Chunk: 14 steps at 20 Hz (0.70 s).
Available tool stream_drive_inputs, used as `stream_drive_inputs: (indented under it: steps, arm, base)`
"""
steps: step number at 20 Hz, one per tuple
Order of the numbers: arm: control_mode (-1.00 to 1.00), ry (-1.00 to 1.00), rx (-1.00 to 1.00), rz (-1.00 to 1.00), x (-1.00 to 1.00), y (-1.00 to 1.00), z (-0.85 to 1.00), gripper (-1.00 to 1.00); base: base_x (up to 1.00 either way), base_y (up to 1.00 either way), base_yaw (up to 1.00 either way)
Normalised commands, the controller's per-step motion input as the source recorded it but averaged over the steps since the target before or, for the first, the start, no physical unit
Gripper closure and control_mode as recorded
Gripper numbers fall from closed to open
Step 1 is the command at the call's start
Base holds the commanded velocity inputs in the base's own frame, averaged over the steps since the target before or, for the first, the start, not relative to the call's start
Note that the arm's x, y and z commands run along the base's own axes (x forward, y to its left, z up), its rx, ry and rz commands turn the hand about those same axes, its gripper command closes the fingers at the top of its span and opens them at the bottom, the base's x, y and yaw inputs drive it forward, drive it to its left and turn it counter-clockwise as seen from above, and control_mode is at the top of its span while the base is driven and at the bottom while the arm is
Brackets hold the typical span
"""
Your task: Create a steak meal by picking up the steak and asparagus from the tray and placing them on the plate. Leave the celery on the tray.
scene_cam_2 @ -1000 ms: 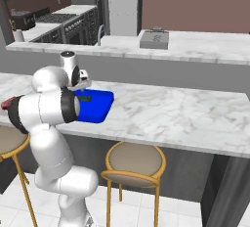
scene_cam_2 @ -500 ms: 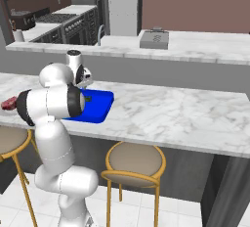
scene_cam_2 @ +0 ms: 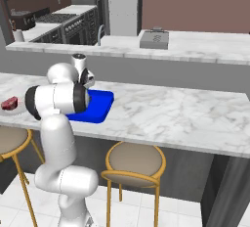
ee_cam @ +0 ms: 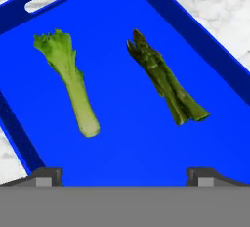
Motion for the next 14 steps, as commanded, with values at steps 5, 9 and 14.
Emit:
stream_drive_inputs:
  steps: [5,9,14]
  arm:
    - [-1.0,0.0,-0.01,0.07,0.33,0.01,-0.22,-1.0]
    - [-1.0,0.0,-0.04,0.06,0.28,0.1,-0.25,-1.0]
    - [-1.0,0.0,-0.05,0.04,0.24,0.17,-0.27,-1.0]
  base:
    - [0.0,0.0,0.0]
    - [0.0,0.0,0.0]
    - [0.0,0.0,0.0]
